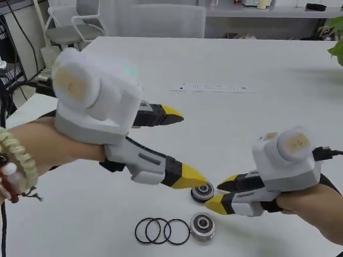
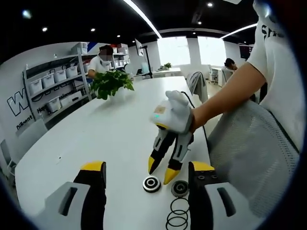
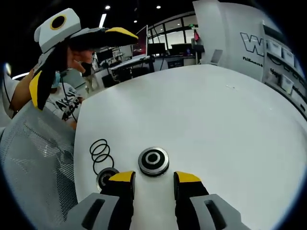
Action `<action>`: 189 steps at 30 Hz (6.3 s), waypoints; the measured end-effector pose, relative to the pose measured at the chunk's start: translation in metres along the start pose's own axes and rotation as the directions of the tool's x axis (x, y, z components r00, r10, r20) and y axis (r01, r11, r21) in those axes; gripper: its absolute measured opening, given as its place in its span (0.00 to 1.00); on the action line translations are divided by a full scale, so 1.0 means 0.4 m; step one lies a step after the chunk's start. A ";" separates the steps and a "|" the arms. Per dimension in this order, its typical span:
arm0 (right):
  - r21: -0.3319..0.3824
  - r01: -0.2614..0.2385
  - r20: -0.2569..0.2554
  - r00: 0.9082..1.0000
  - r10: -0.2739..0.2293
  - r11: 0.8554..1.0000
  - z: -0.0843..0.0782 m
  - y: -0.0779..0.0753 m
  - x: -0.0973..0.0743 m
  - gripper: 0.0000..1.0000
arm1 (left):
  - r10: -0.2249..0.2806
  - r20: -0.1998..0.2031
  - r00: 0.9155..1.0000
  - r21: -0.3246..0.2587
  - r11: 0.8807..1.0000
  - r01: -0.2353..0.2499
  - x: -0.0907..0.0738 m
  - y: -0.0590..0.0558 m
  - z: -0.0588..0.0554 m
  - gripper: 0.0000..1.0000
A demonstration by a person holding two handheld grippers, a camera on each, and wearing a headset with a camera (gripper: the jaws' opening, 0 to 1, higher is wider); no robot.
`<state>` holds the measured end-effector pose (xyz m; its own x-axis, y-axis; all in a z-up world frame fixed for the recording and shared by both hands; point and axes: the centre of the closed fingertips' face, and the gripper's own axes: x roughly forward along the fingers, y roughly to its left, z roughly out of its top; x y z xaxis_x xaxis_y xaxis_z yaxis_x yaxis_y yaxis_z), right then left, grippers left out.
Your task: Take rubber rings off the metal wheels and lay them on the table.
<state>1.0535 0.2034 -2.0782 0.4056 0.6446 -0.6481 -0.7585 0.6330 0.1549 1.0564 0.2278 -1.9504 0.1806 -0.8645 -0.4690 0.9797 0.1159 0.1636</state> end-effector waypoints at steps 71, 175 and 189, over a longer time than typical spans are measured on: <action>-0.061 0.011 -0.012 1.000 -0.011 0.998 -0.007 -0.001 0.008 0.11 | 0.063 -0.083 0.995 -0.167 0.983 -0.077 0.183 -0.025 -0.221 0.08; 0.239 -0.131 0.126 0.987 0.103 0.962 0.121 0.094 -0.003 0.00 | -0.165 -0.123 0.978 -0.115 0.982 0.151 -0.053 -0.115 -0.161 0.77; 0.092 -0.188 0.007 0.982 0.188 0.978 0.070 0.185 0.056 0.00 | -0.012 -0.153 0.988 -0.209 0.978 -0.021 -0.188 -0.117 -0.243 0.75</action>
<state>1.0209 0.2765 -2.0603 0.2590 0.7550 -0.6024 -0.7709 0.5374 0.3420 1.0055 0.3349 -2.0072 0.1804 -0.7807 -0.5983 0.9722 0.2337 -0.0118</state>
